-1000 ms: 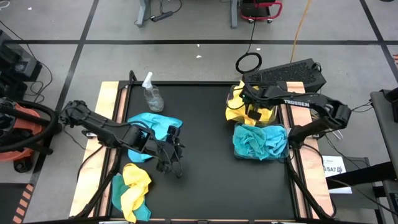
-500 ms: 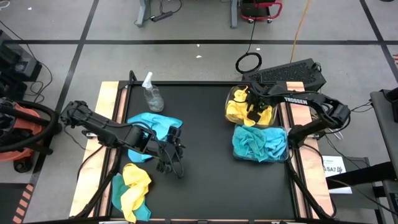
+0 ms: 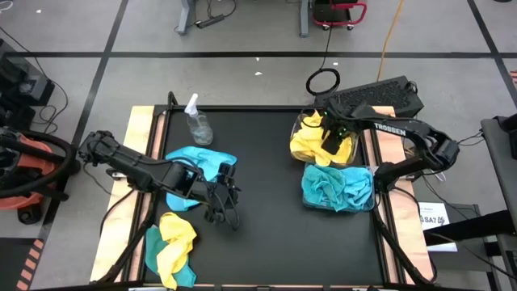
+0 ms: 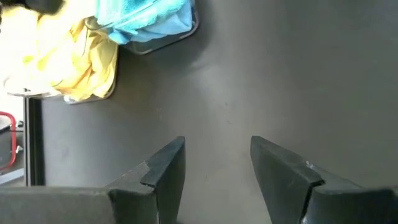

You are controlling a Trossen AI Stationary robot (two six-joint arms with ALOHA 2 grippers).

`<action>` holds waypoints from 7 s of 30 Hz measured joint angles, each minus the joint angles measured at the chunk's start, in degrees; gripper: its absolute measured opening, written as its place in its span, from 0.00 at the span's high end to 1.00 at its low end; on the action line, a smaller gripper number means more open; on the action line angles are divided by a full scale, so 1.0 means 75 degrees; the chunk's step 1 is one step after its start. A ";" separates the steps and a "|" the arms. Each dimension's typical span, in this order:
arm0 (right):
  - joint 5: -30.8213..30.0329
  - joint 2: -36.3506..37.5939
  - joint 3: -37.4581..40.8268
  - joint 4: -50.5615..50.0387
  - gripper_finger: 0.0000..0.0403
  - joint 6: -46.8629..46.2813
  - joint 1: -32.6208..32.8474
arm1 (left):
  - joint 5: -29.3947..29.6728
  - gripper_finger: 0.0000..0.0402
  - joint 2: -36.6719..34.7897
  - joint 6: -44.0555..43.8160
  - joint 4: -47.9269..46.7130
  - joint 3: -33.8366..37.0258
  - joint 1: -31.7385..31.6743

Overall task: Sort microfiber towel by color & place in baskets
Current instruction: Put the yellow microfiber towel into the top transparent bin, then put the blue microfiber towel into the bottom transparent bin

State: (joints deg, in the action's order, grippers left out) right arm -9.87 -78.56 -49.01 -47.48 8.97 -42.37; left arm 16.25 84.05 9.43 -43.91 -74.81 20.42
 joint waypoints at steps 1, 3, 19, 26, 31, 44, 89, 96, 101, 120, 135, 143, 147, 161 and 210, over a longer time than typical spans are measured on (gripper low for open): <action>0.0000 0.0024 -0.0123 -0.0186 0.69 -0.0021 0.0000 | 0.0000 0.53 0.0000 0.0000 -0.0015 0.0000 -0.0020; -0.0002 0.0068 -0.0379 -0.0571 0.63 -0.0125 0.0000 | 0.0004 0.53 0.0000 0.0000 -0.0016 0.0000 -0.0035; 0.1444 0.0962 -0.1694 -0.2223 0.50 -0.0300 0.0015 | 0.0046 0.53 0.0000 0.0058 -0.0083 0.0000 -0.0029; 0.1613 0.1328 -0.1694 -0.2410 0.44 -0.0134 0.0015 | 0.0050 0.53 0.0000 0.0052 -0.0079 0.0000 -0.0029; 0.1562 0.1468 -0.1694 -0.2446 0.41 -0.0321 0.0015 | 0.0216 0.53 0.0017 0.0345 0.0300 0.0000 -0.0159; 0.1565 0.1465 -0.1694 -0.2271 0.50 -0.0698 0.0432 | -0.0667 0.53 0.1753 0.2901 0.5728 0.0006 -0.2290; 0.2446 0.2415 -0.3731 -0.1552 0.51 -0.0795 0.1716 | -0.2533 0.53 0.4893 0.1381 0.9017 -0.0516 -0.4772; 0.2714 0.2418 -0.3344 -0.0634 0.51 -0.0860 0.2329 | -0.2844 0.53 0.4766 0.1386 0.8706 -0.0519 -0.4607; 0.2744 0.2415 -0.2472 0.0284 0.51 -0.0573 0.2827 | -0.2844 0.53 0.3899 0.1726 0.7799 -0.0527 -0.4286; 0.2765 0.2307 -0.0093 0.4545 0.51 -0.0452 0.4913 | -0.1690 0.53 -0.0497 0.0027 -0.1290 -0.0527 -0.1875; 0.2757 0.0207 -0.0030 0.7134 0.51 -0.0106 0.6440 | -0.1044 0.53 -0.0970 -0.3831 -0.2551 0.1345 0.0742; 0.2713 -0.0923 -0.0030 0.8335 0.51 -0.0110 0.6639 | -0.0168 0.53 -0.0968 -0.5171 -0.2291 0.2671 0.1519; 0.2712 -0.1366 -0.0028 0.9081 0.51 -0.0144 0.6633 | 0.0383 0.53 -0.0968 -0.5224 -0.2011 0.3235 0.1594; 0.2717 -0.1648 -0.0030 1.0028 0.51 -0.0309 0.6658 | 0.0904 0.53 -0.0970 -0.4863 -0.0580 0.5066 0.0527; 0.1663 -0.1648 -0.0030 1.0139 0.42 -0.0248 0.7064 | -0.1750 0.99 -0.1740 -0.1640 0.2817 0.5100 -0.1935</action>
State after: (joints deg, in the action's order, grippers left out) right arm 2.60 -90.91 -49.23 28.56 7.11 10.61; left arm 3.12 71.00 -2.87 -22.79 -36.56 5.91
